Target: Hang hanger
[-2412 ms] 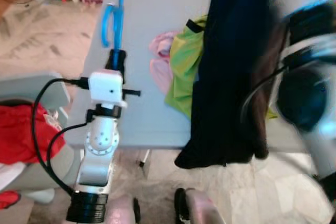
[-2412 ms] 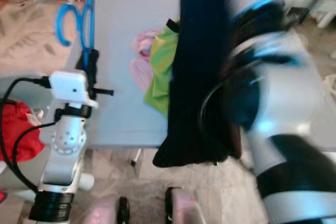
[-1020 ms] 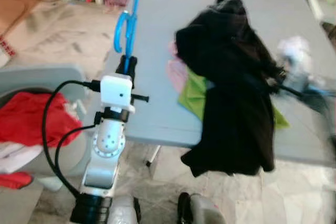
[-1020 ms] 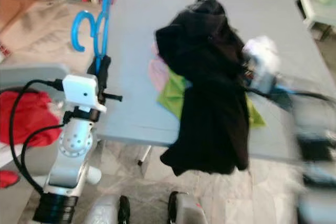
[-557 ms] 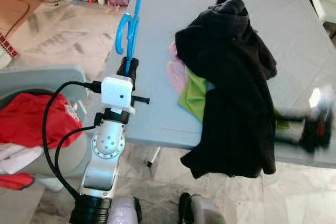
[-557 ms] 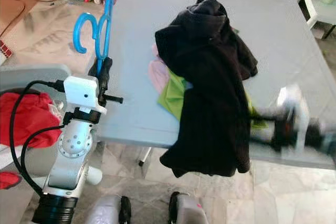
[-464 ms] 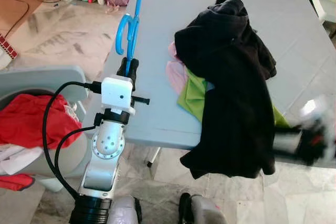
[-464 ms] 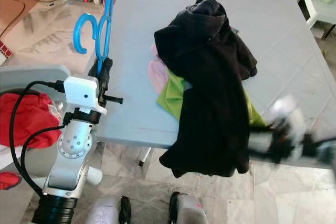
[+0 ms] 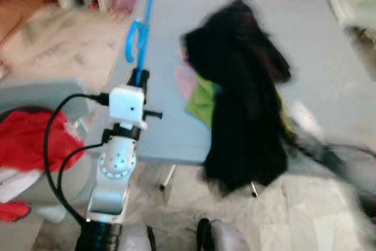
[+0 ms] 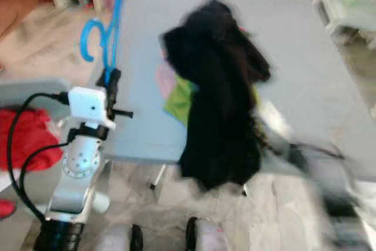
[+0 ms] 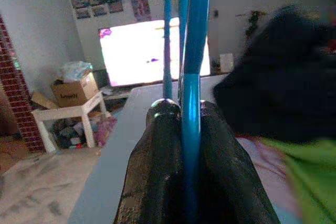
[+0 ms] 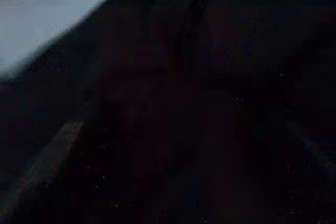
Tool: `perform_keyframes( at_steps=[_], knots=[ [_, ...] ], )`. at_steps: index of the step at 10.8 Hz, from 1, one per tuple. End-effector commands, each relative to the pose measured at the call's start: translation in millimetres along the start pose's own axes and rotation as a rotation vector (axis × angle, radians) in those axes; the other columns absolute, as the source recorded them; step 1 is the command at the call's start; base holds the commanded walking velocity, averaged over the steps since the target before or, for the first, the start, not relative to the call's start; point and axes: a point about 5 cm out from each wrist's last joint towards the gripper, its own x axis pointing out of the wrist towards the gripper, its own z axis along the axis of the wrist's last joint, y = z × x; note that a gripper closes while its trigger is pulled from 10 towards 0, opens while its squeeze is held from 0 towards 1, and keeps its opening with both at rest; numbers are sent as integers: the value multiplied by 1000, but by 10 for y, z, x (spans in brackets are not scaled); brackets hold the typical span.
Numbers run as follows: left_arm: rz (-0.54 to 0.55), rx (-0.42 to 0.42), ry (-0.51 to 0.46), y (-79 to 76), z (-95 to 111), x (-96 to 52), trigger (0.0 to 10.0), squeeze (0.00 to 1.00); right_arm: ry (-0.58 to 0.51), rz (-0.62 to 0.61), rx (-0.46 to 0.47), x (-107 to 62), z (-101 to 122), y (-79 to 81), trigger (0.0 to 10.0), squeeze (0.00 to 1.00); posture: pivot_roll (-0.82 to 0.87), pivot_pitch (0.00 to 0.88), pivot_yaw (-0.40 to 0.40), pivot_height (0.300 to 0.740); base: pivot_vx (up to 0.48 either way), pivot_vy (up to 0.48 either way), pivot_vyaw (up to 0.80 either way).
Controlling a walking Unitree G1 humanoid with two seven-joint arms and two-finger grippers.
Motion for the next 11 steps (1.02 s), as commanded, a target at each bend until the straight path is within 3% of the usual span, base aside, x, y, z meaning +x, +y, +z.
perform_keyframes(
  at_steps=[1,2,3,4,6,8,9,10,11],
  knots=[
    [-10,-12,75,-19,-135,-66,10000,0,184,-175,70,17,-416,-59,10000,1000,55,179,-25,740,0,0,0],
    [-8,-12,74,-18,-133,-63,10000,0,148,-302,85,176,-305,-160,10000,1000,56,178,-24,740,0,0,0],
    [-7,-11,76,-14,-139,-56,10000,0,53,-507,158,371,-54,-329,10000,1000,61,176,-27,740,0,0,0],
    [-7,-10,75,-13,-138,-47,10000,0,-21,-617,193,438,130,-428,10000,1000,66,174,-29,740,0,0,0],
    [0,-8,72,-4,-133,-34,10000,0,-176,-922,199,361,556,-684,10000,1000,81,170,-36,740,0,0,0],
    [1,-8,76,1,-143,-55,10000,0,-413,-1017,134,133,1018,-851,10000,1000,83,168,-32,740,0,0,0],
    [-2,-6,77,4,-142,-62,10000,0,-476,-968,79,57,1159,-876,10000,192,80,167,-30,740,0,0,0],
    [-3,-4,78,13,-143,-65,10000,0,-476,-931,19,55,1150,-850,10000,0,75,166,-30,740,0,0,0],
    [1,2,80,28,-149,-67,10000,0,-462,-873,-37,114,1092,-779,10000,0,66,164,-21,740,0,0,0]
  ],
)
